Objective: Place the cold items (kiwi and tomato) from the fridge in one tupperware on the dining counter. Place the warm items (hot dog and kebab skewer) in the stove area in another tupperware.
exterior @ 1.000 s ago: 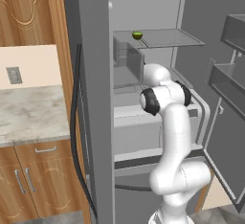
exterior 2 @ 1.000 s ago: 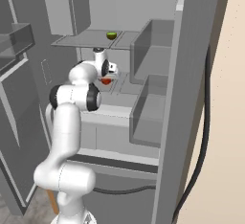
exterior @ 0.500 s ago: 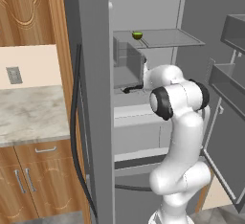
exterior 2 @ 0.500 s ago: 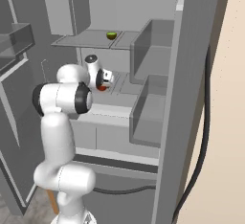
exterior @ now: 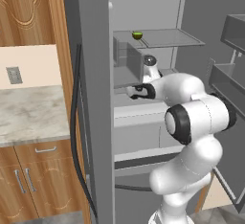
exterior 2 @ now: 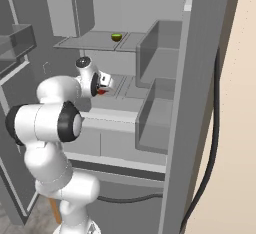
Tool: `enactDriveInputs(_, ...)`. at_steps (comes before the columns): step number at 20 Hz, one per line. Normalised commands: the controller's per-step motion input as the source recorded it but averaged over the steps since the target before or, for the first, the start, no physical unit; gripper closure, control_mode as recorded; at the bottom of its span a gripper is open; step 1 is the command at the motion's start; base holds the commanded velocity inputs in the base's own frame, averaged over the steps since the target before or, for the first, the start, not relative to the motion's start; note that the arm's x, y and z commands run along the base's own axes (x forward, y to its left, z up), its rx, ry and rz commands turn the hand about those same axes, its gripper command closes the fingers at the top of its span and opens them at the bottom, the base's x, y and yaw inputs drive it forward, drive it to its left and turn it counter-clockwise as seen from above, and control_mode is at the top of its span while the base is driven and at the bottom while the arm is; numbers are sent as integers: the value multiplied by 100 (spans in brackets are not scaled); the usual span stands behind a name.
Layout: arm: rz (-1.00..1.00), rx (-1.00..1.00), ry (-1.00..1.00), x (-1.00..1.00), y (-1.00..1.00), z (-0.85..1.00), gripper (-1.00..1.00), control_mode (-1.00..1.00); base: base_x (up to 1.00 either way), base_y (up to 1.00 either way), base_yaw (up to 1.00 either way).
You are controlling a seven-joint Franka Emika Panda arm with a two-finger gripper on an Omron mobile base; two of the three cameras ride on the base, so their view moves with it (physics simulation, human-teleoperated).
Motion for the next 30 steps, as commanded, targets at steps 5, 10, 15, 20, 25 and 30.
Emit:
enactDriveInputs(5,-3,1,0,-83,-3,72,100,-100,0,0,0)
enactDriveInputs(10,0,1,0,-99,-12,62,100,-100,0,0,0)
enactDriveInputs(15,0,1,4,-100,-12,52,100,-100,0,0,0)
enactDriveInputs(20,0,0,5,-100,-8,42,100,-100,0,0,0)
enactDriveInputs(25,0,0,2,-100,-9,34,100,-100,0,0,0)
enactDriveInputs(30,0,0,0,-100,-15,10,100,-100,0,0,0)
